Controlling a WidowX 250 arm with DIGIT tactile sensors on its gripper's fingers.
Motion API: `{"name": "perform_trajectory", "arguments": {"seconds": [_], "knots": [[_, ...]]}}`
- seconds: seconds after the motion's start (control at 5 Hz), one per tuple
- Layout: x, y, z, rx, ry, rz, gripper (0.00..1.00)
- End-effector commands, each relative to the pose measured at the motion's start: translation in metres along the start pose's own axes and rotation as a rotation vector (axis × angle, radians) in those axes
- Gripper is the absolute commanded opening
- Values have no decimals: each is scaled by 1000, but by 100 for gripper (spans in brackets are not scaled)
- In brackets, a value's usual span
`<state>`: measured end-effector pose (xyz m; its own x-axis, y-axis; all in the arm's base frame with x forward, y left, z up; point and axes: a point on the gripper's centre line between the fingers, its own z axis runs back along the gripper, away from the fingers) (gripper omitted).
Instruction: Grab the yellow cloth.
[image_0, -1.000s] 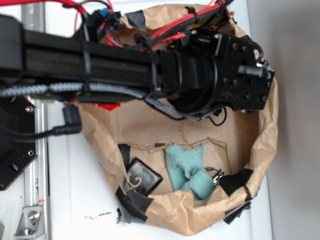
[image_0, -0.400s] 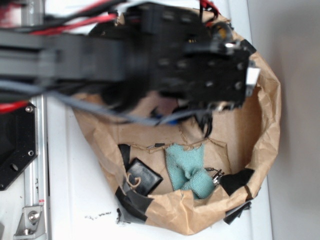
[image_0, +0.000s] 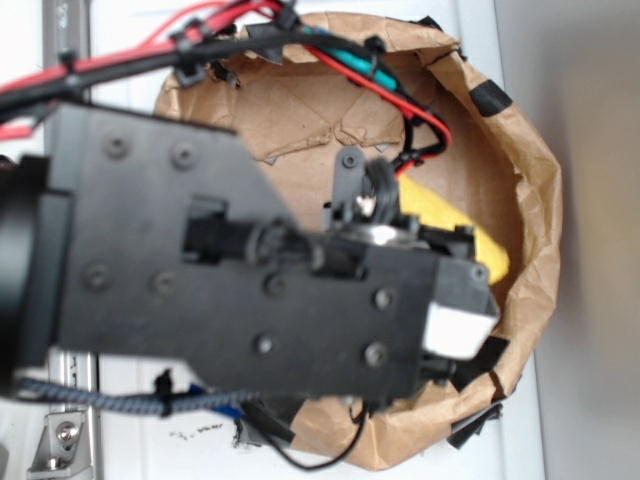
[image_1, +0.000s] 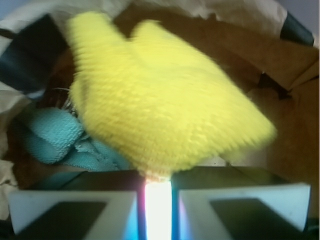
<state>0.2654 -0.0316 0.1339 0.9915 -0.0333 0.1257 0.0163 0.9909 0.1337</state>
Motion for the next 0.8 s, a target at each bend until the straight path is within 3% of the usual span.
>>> {"name": "perform_trajectory", "arguments": {"seconds": [0.0, 0.2, 0.4, 0.6], "knots": [[3, 17, 5, -21, -13, -91, 0], [1, 25, 6, -40, 17, -82, 0], [-22, 69, 11, -59, 37, 33, 0], [-19, 74, 9, -60, 31, 18, 0]]}}
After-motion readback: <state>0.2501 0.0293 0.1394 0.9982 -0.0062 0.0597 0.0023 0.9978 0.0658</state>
